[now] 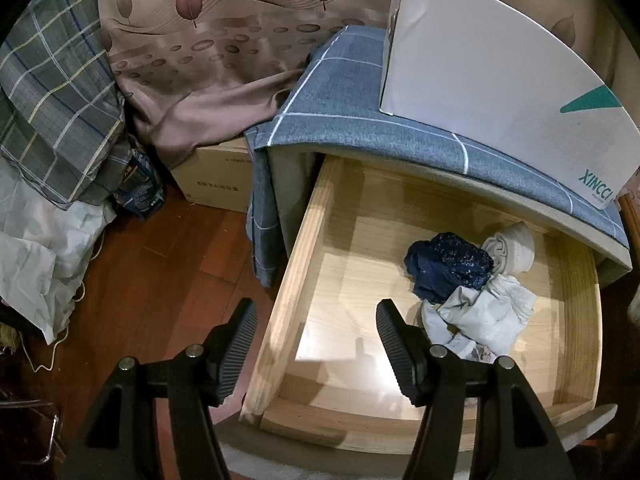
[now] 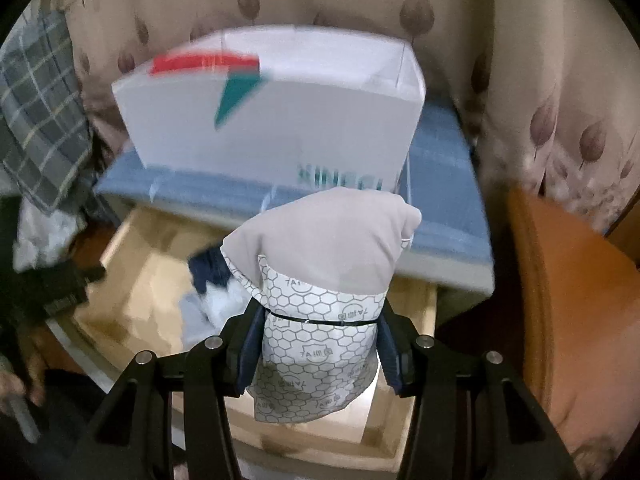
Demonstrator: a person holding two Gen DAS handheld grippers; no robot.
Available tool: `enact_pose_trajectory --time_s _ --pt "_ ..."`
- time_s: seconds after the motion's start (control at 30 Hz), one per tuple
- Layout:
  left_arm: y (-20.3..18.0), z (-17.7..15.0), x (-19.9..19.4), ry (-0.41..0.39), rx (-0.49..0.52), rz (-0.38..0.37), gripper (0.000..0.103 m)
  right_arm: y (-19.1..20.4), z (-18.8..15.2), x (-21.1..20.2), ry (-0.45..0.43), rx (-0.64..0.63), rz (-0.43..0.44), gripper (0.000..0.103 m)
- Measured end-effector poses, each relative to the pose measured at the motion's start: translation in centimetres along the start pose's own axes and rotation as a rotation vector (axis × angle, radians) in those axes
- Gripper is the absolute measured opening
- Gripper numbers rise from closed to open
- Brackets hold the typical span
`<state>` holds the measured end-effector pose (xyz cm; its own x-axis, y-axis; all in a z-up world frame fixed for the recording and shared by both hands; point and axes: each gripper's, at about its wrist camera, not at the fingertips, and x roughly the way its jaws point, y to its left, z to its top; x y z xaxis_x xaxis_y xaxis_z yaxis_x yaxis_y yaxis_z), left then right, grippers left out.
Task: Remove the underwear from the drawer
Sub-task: 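Lift the grey hexagon-print underwear with the right tool over the white box, then lower the hexagon-print underwear into the box and open the right tool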
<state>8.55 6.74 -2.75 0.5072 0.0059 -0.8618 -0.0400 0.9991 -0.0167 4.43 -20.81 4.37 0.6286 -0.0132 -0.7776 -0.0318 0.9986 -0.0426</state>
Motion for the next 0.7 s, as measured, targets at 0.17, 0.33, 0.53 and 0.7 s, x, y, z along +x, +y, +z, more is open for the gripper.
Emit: enact_pose_trajectory --time_s 0.17,0.33,0.53,0.7 --pt "0.0 0.0 0.1 0.001 0.0 -0.003 0.063 -0.7 4.5 -2.7 -0.083 0.021 0.014 0.047" --pt "0.0 0.1 0.1 0.003 -0.001 -0.003 0.063 -0.9 8.8 -3.4 -0.13 0.05 0.02 0.047" --pt "-0.1 0.1 0.0 0.003 -0.001 -0.003 0.063 -1.2 13.5 -2.4 -0.134 0.092 0.039 0.047" --pt "-0.1 0.1 0.1 0.004 0.0 -0.003 0.063 -1.0 16.1 0.0 -0.09 0.089 0.044 0.047"
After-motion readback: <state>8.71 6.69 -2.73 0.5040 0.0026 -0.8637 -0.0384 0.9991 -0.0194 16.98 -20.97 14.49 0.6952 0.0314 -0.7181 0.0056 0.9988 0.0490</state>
